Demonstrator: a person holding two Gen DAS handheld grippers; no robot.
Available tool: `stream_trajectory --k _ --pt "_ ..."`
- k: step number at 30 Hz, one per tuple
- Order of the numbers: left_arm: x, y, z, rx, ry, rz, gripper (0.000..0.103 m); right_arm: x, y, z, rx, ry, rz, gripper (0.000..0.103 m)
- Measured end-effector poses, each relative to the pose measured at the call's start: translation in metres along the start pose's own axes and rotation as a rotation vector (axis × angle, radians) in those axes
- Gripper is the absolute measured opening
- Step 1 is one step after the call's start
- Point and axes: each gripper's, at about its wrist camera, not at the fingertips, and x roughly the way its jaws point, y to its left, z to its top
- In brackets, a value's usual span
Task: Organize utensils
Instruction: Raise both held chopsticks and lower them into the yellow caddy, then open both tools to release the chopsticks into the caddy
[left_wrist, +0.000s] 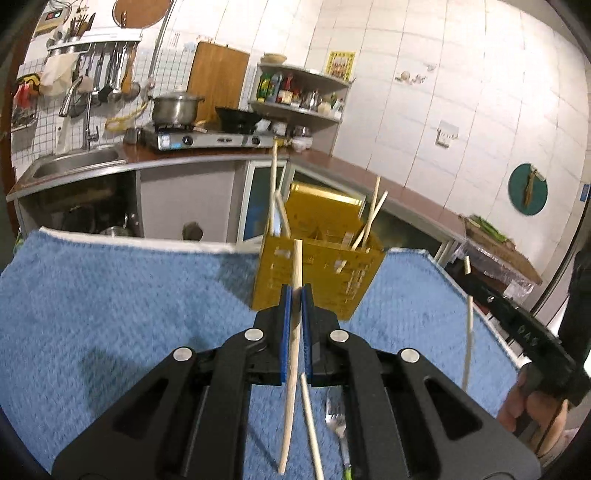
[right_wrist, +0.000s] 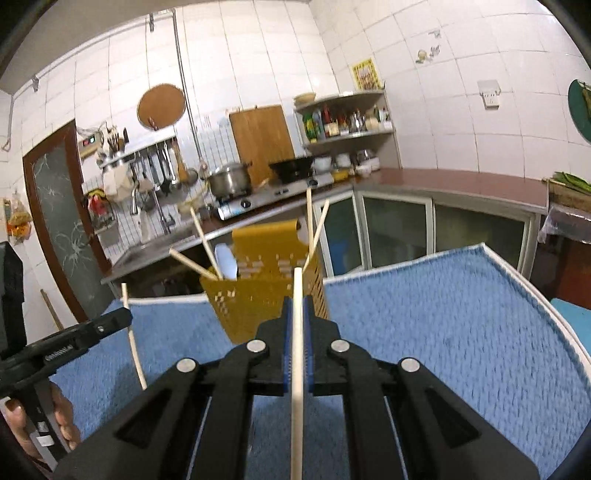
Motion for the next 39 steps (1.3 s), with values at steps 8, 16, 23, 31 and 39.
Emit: stream_trajectory --k 8,16,23,31,39 --pt "-0.008 -0.014 0.048 0.041 -0.078 -0.016 0.004 0.009 -0.002 0.035 -0.002 -0.145 0.025 0.006" --pt "-0.013 -0.036 0.106 0.115 -0.169 0.007 0.004 0.021 0.005 0.090 0.009 -0.290 0.094 0.006" --pt "0.004 -0.049 0.143 0.142 -0.240 0.030 0.004 0.048 0.010 0.136 0.047 -0.454 0.050 0.006" --pt "0.036 -0.053 0.159 0.152 -0.290 0.034 0.004 0.079 0.018 0.142 0.050 -0.542 -0.004 0.006" --pt "0.085 -0.035 0.130 0.174 -0.208 0.051 0.004 0.118 0.024 0.120 0.002 -0.487 0.006 0.006"
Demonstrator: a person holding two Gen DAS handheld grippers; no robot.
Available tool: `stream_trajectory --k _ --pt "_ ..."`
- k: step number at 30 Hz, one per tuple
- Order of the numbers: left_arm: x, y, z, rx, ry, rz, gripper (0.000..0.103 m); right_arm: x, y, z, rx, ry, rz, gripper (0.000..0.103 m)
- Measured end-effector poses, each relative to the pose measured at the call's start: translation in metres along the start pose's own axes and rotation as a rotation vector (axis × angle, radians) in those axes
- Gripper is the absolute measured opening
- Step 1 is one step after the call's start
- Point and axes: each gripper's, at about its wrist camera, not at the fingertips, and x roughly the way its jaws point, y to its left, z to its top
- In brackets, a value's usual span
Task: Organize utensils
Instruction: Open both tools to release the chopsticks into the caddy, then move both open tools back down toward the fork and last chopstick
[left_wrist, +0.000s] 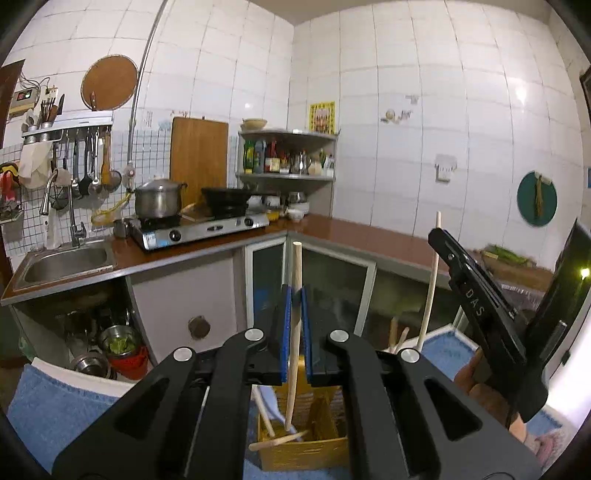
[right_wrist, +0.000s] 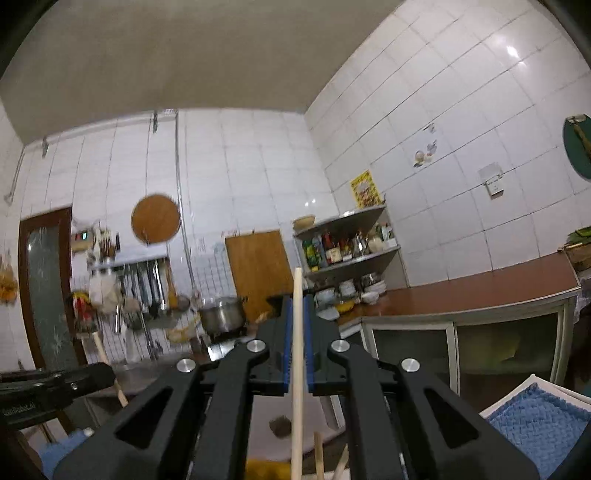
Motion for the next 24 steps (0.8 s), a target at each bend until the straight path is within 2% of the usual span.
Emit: stream_trajectory --k 4,9,16,17,18,19,20,21,24 --pt "0.014 0.006 -0.020 0.004 0.059 0.002 0.004 0.005 -0.003 -0.021 -0.049 0.114 0.039 0.006" --pt "0.023 0.021 -0.039 -0.073 0.152 -0.020 0.004 -0.003 0.006 -0.043 -0.172 0.275 0.066 0.006" --pt "0.009 0.033 -0.061 -0.142 0.220 -0.008 0.009 -0.021 0.003 -0.069 -0.169 0.501 0.045 0.008" --pt "0.004 0.035 -0.062 -0.157 0.229 -0.008 0.014 -0.027 0.002 -0.070 -0.164 0.527 0.040 0.008" --pt "-0.004 0.038 -0.061 -0.170 0.230 -0.004 0.024 -0.032 0.002 -0.068 -0.161 0.537 0.034 0.017" --pt "-0.012 0.038 -0.060 -0.169 0.219 -0.003 0.029 -0.037 0.002 -0.066 -0.159 0.540 0.028 0.039" --pt "-0.020 0.037 -0.060 -0.164 0.214 0.002 0.039 -0.045 0.002 -0.064 -0.155 0.542 0.022 0.050" --pt "-0.031 0.038 -0.057 -0.158 0.206 0.029 0.052 -0.052 0.003 -0.061 -0.155 0.545 0.018 0.056" --pt "-0.054 0.040 -0.053 -0.148 0.176 0.053 0.061 -0.069 0.006 -0.056 -0.176 0.561 0.002 0.056"
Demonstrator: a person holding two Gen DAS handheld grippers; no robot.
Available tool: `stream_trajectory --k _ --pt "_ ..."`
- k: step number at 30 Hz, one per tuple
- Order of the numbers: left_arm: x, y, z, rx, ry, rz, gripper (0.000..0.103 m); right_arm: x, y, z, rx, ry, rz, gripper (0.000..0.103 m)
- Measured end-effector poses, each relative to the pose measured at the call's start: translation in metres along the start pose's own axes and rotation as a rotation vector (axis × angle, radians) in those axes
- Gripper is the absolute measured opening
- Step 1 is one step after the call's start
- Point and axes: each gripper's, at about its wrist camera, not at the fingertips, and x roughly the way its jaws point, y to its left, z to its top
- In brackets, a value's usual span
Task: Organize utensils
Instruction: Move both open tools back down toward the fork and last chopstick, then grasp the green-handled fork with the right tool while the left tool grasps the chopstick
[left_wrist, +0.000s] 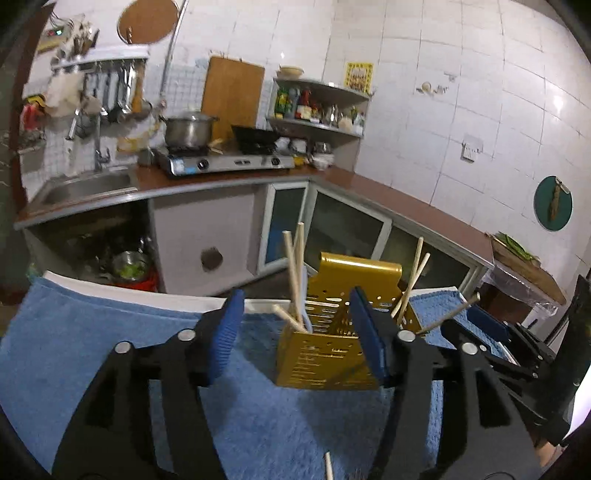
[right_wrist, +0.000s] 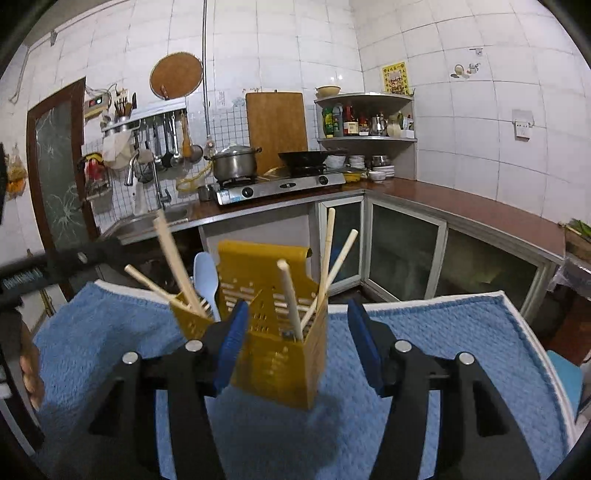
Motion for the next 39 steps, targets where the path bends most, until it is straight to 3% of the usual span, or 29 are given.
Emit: stream_trajectory --k 5,9,17,23,29,33,39 --pt "-0.028 0.017 -0.014 -0.016 0.009 0.040 0.078 -0.025 0.006 -0.016 0.010 0.033 -0.004 0.057" --pt "-0.035 0.033 -0.044 -0.014 0.060 0.083 0.081 -0.034 0.012 -0.035 0.016 0.073 -0.010 0.064" --pt "-0.032 0.057 -0.098 -0.011 0.155 0.146 0.085 -0.041 0.022 -0.080 0.050 0.153 -0.015 0.065" --pt "-0.032 0.052 -0.128 0.042 0.190 0.178 0.094 -0.041 0.028 -0.116 0.087 0.226 -0.038 0.065" --pt "-0.029 0.047 -0.150 0.075 0.239 0.172 0.096 -0.035 0.034 -0.153 0.120 0.325 -0.057 0.065" --pt "-0.028 0.049 -0.161 0.070 0.277 0.186 0.096 -0.033 0.043 -0.166 0.127 0.370 -0.054 0.063" --pt "-0.031 0.062 -0.162 0.050 0.296 0.207 0.097 -0.028 0.057 -0.172 0.125 0.441 -0.028 0.046"
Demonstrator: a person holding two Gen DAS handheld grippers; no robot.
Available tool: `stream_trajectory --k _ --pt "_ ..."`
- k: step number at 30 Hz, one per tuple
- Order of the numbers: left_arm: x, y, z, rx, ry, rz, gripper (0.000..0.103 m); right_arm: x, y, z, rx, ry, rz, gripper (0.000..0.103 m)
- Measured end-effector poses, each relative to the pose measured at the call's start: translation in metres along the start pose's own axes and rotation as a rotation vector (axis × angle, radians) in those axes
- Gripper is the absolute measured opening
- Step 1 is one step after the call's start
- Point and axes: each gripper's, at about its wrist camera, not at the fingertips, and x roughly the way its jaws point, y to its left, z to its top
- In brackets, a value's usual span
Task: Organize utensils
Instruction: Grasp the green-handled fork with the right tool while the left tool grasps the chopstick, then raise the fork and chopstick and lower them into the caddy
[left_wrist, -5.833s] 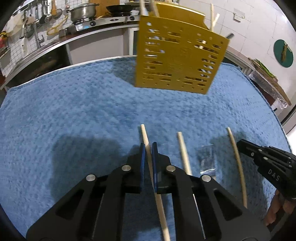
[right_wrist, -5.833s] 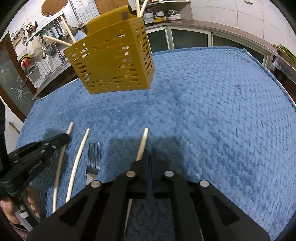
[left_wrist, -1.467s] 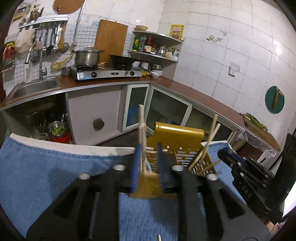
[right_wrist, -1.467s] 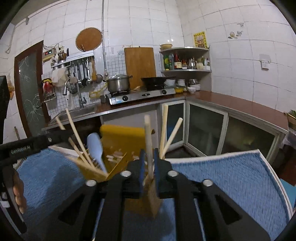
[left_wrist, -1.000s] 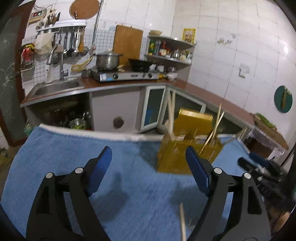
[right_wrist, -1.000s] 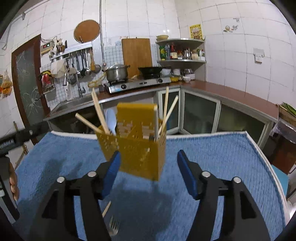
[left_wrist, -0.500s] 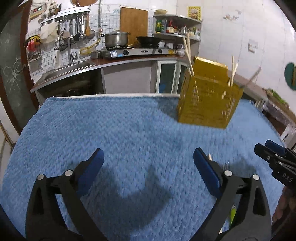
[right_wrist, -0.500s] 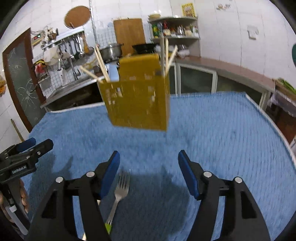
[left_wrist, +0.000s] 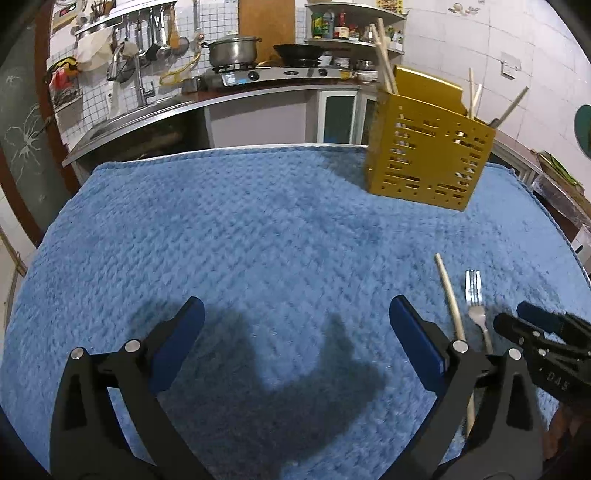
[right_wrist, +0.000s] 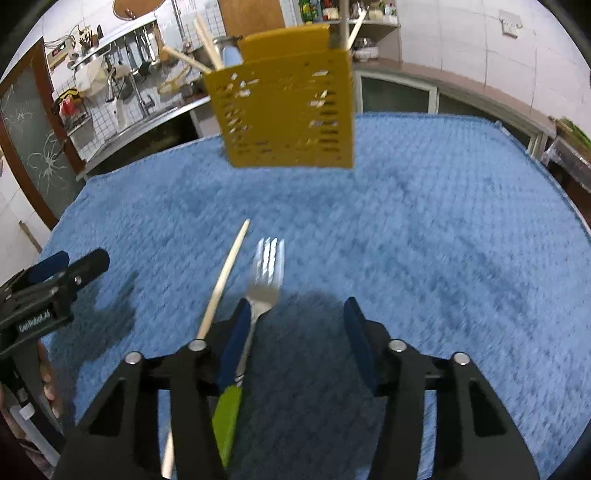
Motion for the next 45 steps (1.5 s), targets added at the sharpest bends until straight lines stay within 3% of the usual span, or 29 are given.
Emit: stream_trajectory --k 9,15,17,21,28,34,36,38,45 --pt "-0.002 0.012 0.001 -0.040 0.024 0.000 0.097 0.009 0.020 0.002 0.008 0.064 -0.023 0.022" --pt "0.000 0.007 0.001 -0.050 0.039 -0.012 0.097 0.016 0.030 0.002 0.004 0.092 -0.065 0.016" --pt "0.000 0.006 0.001 -0.063 0.044 -0.023 0.097 0.016 0.030 0.004 -0.001 0.090 -0.066 0.009" --pt "0.002 -0.004 0.000 -0.071 0.061 -0.048 0.097 0.012 0.017 0.007 0.007 0.085 -0.034 0.006" --pt "0.014 -0.046 0.003 -0.054 0.105 -0.104 0.096 0.009 -0.034 0.015 0.044 0.066 -0.071 0.006" --pt "0.034 -0.096 0.007 0.018 0.163 -0.143 0.077 0.011 -0.073 0.021 0.086 0.059 -0.079 0.006" --pt "0.040 -0.108 0.007 0.039 0.184 -0.143 0.060 0.011 -0.078 0.024 0.087 0.059 -0.079 0.006" --pt "0.049 -0.121 0.005 0.066 0.225 -0.151 0.049 0.011 -0.082 0.025 0.088 0.057 -0.081 0.006" --pt "0.062 -0.144 0.011 0.111 0.220 -0.082 0.044 0.021 -0.085 0.033 0.076 0.071 -0.074 0.007"
